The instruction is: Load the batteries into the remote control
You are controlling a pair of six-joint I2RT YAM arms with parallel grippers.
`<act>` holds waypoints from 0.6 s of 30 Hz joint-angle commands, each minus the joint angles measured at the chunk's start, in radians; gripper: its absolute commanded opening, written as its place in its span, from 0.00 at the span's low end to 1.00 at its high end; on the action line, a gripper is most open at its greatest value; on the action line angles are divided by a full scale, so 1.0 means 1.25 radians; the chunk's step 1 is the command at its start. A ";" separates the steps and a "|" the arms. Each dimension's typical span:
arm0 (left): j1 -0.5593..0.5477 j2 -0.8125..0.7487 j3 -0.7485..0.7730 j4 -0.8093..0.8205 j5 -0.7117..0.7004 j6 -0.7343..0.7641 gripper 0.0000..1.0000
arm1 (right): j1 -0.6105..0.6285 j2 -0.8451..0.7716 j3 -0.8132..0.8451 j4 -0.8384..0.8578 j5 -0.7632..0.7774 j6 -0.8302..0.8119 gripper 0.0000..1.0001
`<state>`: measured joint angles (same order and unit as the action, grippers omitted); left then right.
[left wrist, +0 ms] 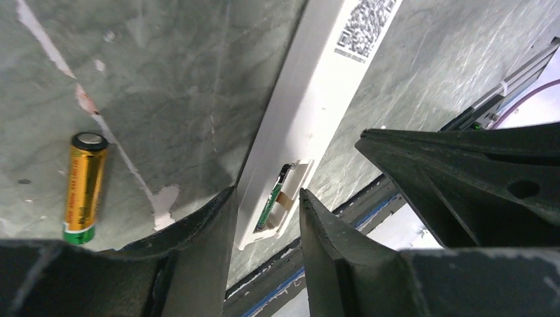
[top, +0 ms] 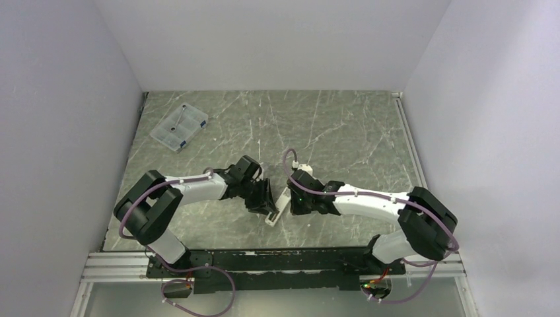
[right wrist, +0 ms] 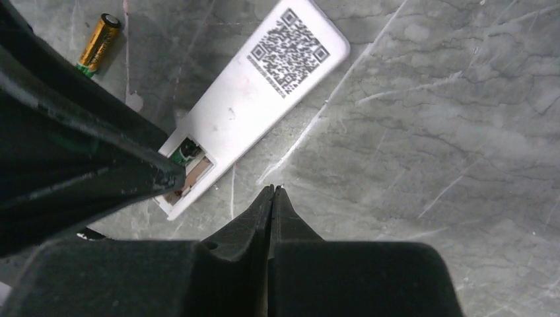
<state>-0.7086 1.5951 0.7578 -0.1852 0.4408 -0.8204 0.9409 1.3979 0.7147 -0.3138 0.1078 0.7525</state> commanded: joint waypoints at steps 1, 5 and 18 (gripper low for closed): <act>-0.036 -0.030 -0.002 0.014 -0.033 -0.025 0.44 | -0.009 0.021 0.012 0.035 0.005 0.004 0.00; -0.071 -0.038 -0.013 0.025 -0.052 -0.050 0.44 | -0.014 0.038 0.011 0.046 0.007 0.000 0.00; -0.186 -0.003 0.003 0.070 -0.104 -0.106 0.47 | -0.025 0.093 0.037 0.089 -0.030 -0.049 0.00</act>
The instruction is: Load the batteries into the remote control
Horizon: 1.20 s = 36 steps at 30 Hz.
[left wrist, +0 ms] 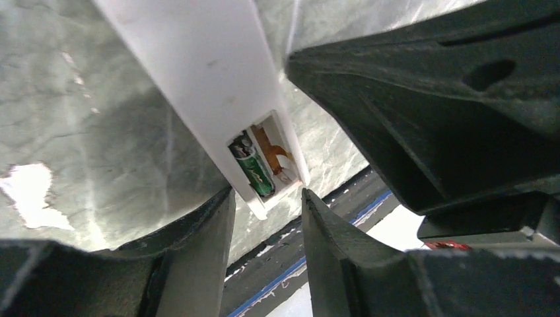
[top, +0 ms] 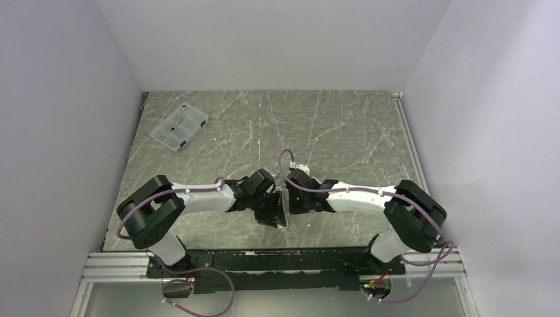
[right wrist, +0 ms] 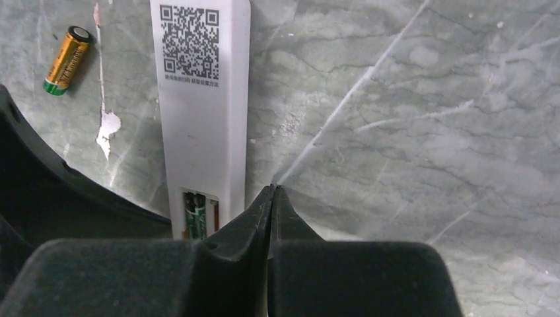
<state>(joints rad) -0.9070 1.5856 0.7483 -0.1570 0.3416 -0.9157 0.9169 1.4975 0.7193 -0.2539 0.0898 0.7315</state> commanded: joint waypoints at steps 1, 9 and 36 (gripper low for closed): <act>-0.033 0.009 0.012 0.055 -0.027 -0.032 0.47 | -0.007 0.017 0.038 0.043 -0.020 -0.042 0.00; -0.061 0.051 0.027 0.105 -0.035 -0.045 0.48 | -0.028 0.028 0.060 0.030 -0.035 -0.069 0.00; -0.065 -0.057 0.175 -0.142 -0.138 0.058 0.64 | -0.061 -0.238 0.099 -0.200 0.117 -0.103 0.20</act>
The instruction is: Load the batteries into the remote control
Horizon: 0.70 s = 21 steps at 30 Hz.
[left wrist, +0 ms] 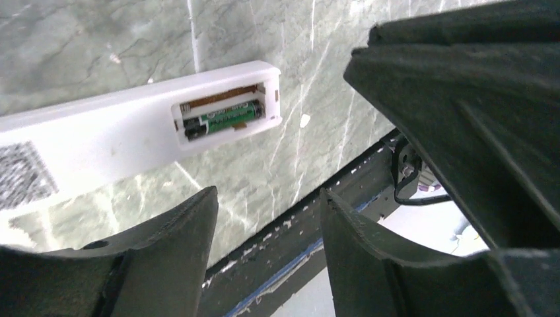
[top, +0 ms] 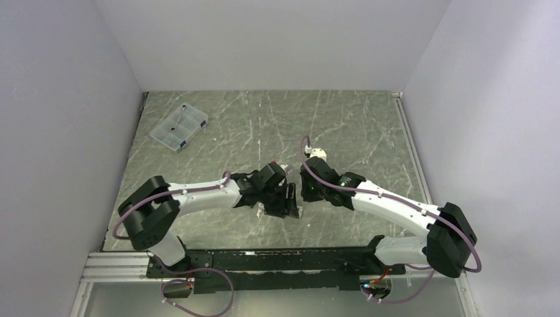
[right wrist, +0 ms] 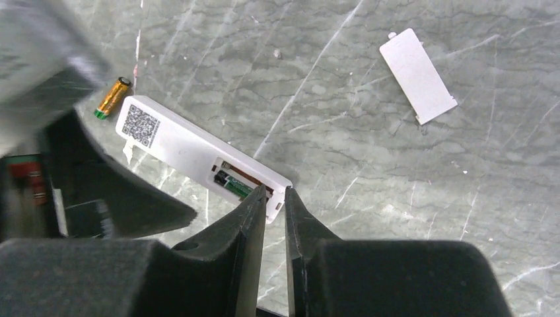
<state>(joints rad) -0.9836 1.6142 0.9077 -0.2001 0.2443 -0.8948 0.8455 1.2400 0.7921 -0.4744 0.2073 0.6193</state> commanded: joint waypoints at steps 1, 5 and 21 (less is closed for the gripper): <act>-0.003 -0.095 0.054 -0.137 -0.072 0.048 0.65 | -0.004 -0.035 0.043 -0.025 0.022 -0.015 0.20; -0.002 -0.152 0.086 -0.236 -0.146 0.078 0.69 | -0.004 -0.048 0.046 -0.027 0.020 -0.019 0.21; 0.009 -0.169 0.190 -0.579 -0.442 0.118 0.65 | -0.004 -0.071 0.037 -0.017 -0.001 -0.024 0.23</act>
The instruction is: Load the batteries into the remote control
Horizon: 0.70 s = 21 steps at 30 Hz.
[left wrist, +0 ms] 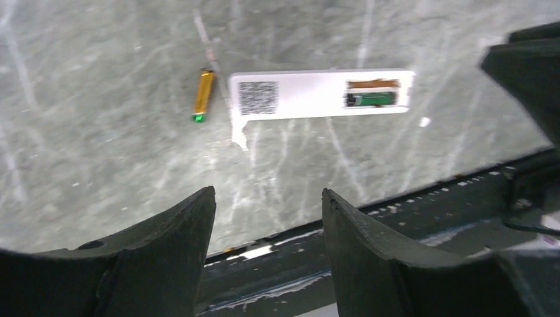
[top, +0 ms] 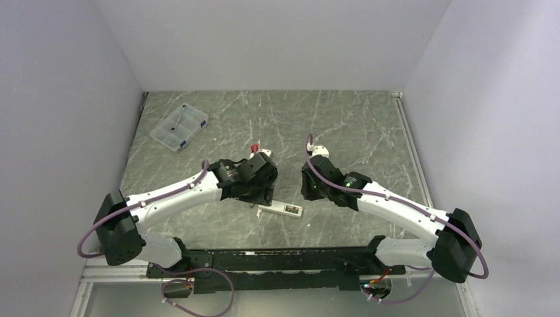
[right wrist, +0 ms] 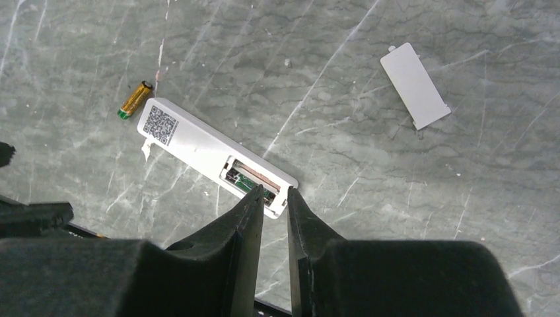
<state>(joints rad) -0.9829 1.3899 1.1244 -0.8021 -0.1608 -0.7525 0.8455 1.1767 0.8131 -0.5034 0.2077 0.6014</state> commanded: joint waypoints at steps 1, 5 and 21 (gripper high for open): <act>0.016 0.013 0.010 -0.093 -0.119 0.009 0.62 | -0.004 -0.021 0.019 0.008 -0.004 -0.010 0.23; 0.047 0.021 -0.019 -0.070 -0.112 0.031 0.52 | -0.004 -0.025 0.011 0.016 -0.012 -0.007 0.23; 0.114 0.136 -0.077 0.063 -0.062 0.093 0.43 | -0.004 -0.031 -0.009 0.036 -0.027 -0.004 0.23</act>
<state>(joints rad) -0.8516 1.5234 1.0336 -0.7822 -0.2512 -0.6617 0.8455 1.1633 0.8059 -0.4892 0.1761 0.6018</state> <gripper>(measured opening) 0.443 0.226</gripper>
